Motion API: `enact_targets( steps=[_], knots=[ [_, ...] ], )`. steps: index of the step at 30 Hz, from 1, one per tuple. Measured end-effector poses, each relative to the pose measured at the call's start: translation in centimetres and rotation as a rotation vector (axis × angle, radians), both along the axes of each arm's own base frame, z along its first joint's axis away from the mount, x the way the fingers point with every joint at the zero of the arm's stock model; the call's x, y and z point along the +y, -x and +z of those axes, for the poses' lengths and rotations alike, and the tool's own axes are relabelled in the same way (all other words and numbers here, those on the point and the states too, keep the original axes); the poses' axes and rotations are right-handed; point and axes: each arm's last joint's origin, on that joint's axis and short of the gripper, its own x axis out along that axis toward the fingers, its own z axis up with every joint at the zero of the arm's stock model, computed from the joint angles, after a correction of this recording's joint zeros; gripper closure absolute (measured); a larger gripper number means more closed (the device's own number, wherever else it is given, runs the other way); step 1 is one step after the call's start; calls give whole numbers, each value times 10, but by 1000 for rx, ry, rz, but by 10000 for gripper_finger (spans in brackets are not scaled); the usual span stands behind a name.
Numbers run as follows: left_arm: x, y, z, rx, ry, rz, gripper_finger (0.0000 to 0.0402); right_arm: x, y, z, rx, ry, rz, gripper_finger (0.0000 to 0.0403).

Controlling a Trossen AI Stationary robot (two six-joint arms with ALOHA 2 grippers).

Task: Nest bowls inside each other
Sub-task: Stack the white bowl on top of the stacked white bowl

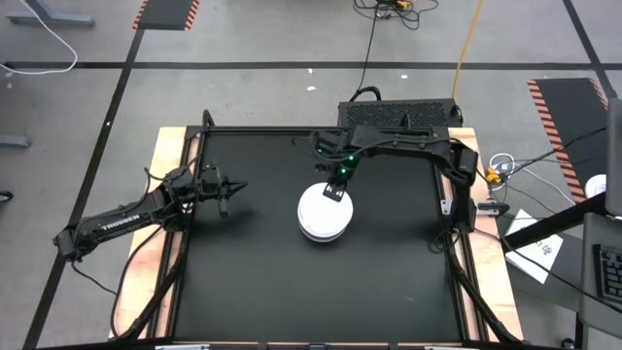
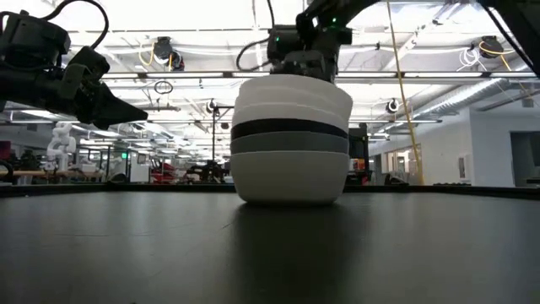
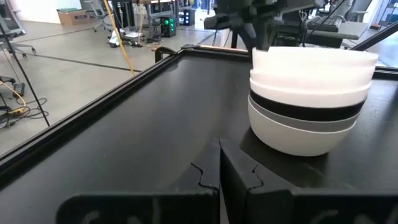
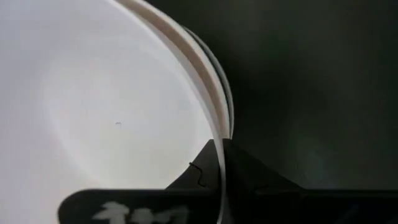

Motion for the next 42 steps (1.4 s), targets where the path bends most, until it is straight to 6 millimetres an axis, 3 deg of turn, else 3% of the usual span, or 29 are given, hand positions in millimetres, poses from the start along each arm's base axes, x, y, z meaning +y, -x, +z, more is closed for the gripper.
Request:
enact_targets(
  steps=[6,18,24,33,38,42],
  knots=[
    [0,0,0,1,0,0,398,1,-7,-17,45,-22,7,403],
    [0,0,-2,18,-1,2,398,8,-16,-7,22,42,15,390],
    [0,0,-2,24,-6,4,398,19,-25,6,-32,77,65,332],
    [0,0,-2,24,-5,4,398,22,-26,8,-35,60,42,220],
    [0,0,-2,24,-5,4,398,19,-23,15,-54,64,28,195],
    [0,0,-2,24,-4,4,398,21,-19,32,-112,78,19,191]
  ],
)
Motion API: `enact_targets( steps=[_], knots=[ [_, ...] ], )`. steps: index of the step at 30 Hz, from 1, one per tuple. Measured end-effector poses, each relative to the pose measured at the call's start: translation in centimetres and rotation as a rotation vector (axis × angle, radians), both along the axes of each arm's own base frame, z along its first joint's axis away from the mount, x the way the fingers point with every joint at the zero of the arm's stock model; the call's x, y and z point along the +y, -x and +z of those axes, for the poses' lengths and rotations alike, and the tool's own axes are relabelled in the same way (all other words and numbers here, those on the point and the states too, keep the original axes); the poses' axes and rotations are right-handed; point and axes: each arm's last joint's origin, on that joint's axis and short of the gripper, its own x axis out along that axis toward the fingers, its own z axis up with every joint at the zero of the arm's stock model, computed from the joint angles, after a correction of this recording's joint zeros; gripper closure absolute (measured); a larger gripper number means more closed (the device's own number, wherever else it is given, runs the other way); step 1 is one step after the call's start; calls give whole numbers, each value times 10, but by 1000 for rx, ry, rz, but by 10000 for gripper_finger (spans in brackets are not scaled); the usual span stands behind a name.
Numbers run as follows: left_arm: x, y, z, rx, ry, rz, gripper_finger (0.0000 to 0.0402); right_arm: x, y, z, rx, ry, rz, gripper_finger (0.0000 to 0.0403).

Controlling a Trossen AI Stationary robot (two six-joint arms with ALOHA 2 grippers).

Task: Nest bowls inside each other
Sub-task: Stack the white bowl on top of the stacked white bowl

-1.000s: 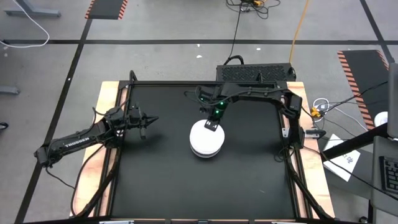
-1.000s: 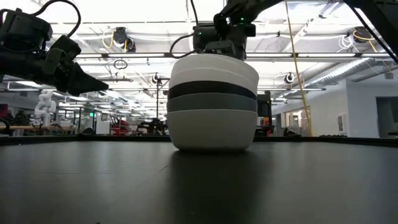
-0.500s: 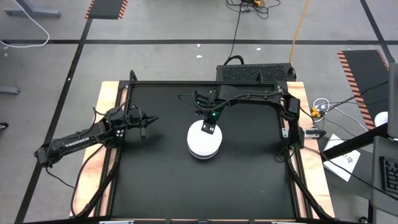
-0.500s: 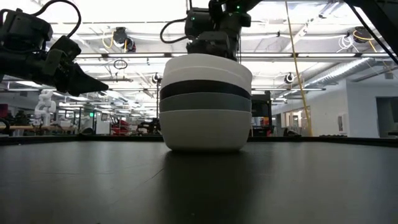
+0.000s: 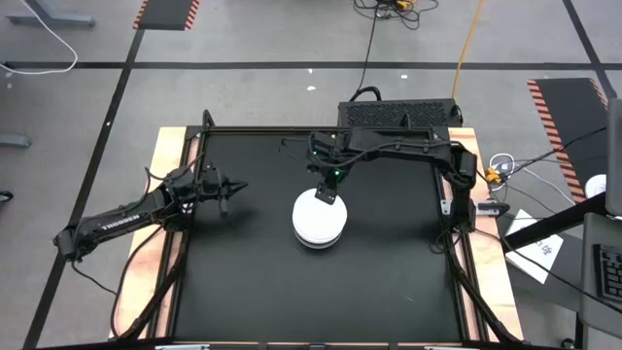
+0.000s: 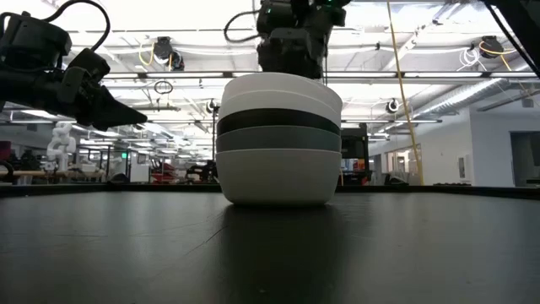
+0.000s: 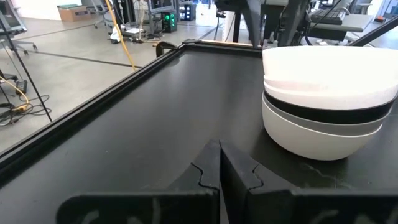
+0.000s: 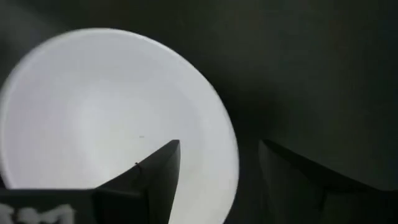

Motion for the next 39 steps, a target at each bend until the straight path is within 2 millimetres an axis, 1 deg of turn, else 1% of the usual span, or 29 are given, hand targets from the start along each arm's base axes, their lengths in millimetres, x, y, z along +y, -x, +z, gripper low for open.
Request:
enact_targets(
  steps=[3,7,11,13,19,22,25,30,39],
  knots=[
    [0,0,0,-1,0,-1,398,9,-1,13,-76,15,14,191],
    [0,0,0,-1,1,-1,398,31,-8,28,-194,36,72,191],
    [0,0,0,-1,3,-1,398,54,-15,29,-241,40,130,191],
    [0,0,0,-1,3,-1,398,62,-17,29,-244,71,134,191],
    [0,0,0,-3,8,-5,398,80,-22,17,-265,266,92,197],
    [0,0,0,-3,10,-5,398,86,-24,3,-292,258,81,197],
    [0,0,0,-4,10,-5,398,88,-23,-11,-273,238,57,197],
    [0,0,0,-4,10,-5,398,88,-21,-14,-272,231,39,197],
    [0,0,0,-3,11,-5,398,96,-19,-22,-260,218,50,197]
  ],
)
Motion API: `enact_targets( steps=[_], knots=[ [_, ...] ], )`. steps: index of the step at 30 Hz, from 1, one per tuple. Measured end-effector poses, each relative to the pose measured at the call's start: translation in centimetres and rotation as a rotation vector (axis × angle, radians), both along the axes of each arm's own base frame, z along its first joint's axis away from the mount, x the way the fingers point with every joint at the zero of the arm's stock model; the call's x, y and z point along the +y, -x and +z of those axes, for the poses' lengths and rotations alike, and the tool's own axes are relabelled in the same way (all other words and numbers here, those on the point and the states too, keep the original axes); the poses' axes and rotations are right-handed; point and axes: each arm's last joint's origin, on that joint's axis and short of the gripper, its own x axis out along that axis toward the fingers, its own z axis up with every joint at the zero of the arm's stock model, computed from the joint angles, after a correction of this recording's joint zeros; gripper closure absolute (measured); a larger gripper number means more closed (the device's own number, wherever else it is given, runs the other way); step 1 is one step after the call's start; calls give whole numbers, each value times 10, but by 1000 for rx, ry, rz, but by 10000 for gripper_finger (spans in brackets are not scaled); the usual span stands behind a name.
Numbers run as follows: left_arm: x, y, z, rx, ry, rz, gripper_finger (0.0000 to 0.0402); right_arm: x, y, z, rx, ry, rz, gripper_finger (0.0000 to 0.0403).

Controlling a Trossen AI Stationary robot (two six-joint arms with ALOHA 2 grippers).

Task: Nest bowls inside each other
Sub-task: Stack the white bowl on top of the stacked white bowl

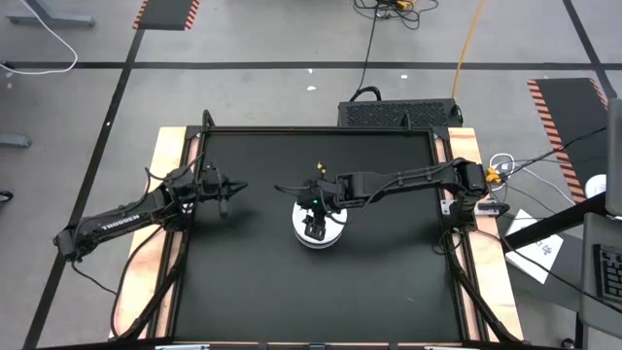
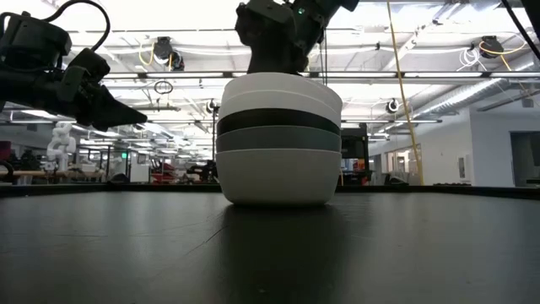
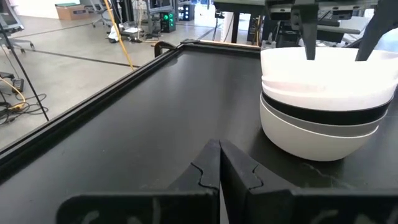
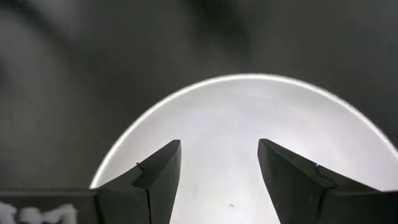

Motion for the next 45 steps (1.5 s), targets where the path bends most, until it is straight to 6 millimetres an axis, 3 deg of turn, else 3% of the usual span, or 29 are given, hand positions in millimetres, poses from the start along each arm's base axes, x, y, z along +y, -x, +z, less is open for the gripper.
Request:
enact_targets(
  steps=[10,27,37,45],
  knots=[
    [0,0,0,-1,4,1,398,0,4,-11,29,-23,-35,197],
    [0,0,0,-2,7,1,398,14,3,-12,19,-38,-19,197],
    [0,0,0,-2,7,1,398,15,9,-32,40,-68,-62,197],
    [0,0,0,-3,12,2,398,14,10,-29,26,-65,-57,197]
  ],
)
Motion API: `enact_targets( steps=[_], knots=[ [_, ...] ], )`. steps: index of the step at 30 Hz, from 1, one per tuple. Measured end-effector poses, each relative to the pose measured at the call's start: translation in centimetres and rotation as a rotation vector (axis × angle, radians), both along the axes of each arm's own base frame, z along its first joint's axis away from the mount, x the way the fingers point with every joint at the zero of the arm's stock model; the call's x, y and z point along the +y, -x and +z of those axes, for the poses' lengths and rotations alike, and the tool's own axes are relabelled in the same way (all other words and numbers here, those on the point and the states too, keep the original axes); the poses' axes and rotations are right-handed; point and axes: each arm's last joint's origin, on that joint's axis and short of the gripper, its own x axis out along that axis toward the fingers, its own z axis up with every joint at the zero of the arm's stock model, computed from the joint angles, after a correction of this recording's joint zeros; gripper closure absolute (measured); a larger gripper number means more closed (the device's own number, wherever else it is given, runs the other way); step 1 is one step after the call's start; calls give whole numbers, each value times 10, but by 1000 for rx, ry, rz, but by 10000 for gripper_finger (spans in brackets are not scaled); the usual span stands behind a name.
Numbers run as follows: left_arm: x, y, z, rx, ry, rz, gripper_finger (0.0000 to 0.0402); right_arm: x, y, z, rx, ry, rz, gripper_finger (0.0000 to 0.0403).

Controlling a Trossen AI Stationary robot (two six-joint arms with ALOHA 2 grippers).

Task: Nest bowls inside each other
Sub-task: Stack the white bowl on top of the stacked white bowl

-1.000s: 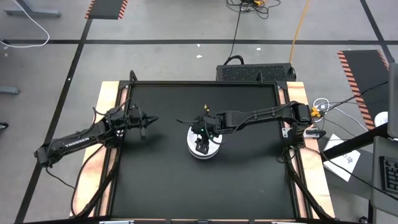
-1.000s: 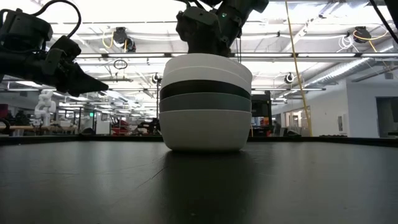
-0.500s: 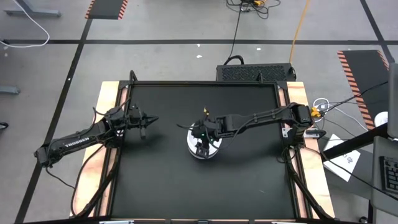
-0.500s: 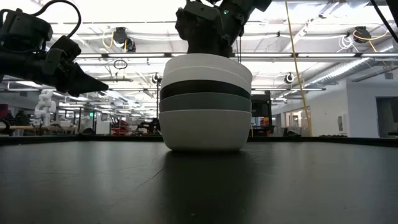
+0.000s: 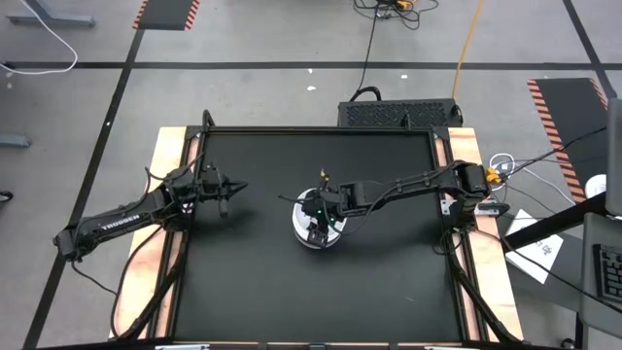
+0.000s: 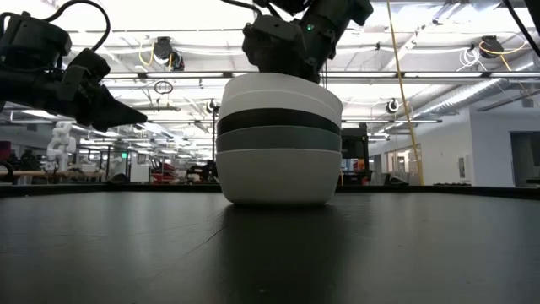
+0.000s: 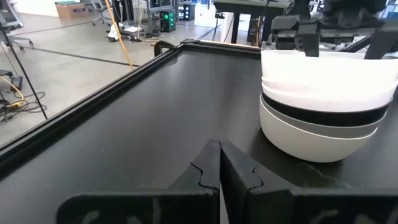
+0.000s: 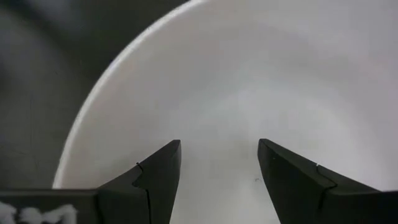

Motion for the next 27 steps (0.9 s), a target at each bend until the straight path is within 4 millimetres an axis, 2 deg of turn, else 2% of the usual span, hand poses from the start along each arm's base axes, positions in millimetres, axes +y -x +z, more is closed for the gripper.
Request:
enact_targets(
  steps=[3,11,15,20,24,27],
  knots=[
    [0,0,0,-1,3,0,398,-2,4,13,-36,8,8,197],
    [0,0,0,-3,10,2,398,-9,20,61,-201,75,45,197],
    [0,0,0,-3,9,2,398,1,19,76,-312,112,101,197],
    [0,0,0,-3,9,2,398,24,17,73,-389,123,189,197],
    [0,0,0,-3,9,2,398,31,19,55,-469,95,178,197],
    [0,0,0,-3,9,2,398,29,23,43,-476,56,134,197]
  ],
)
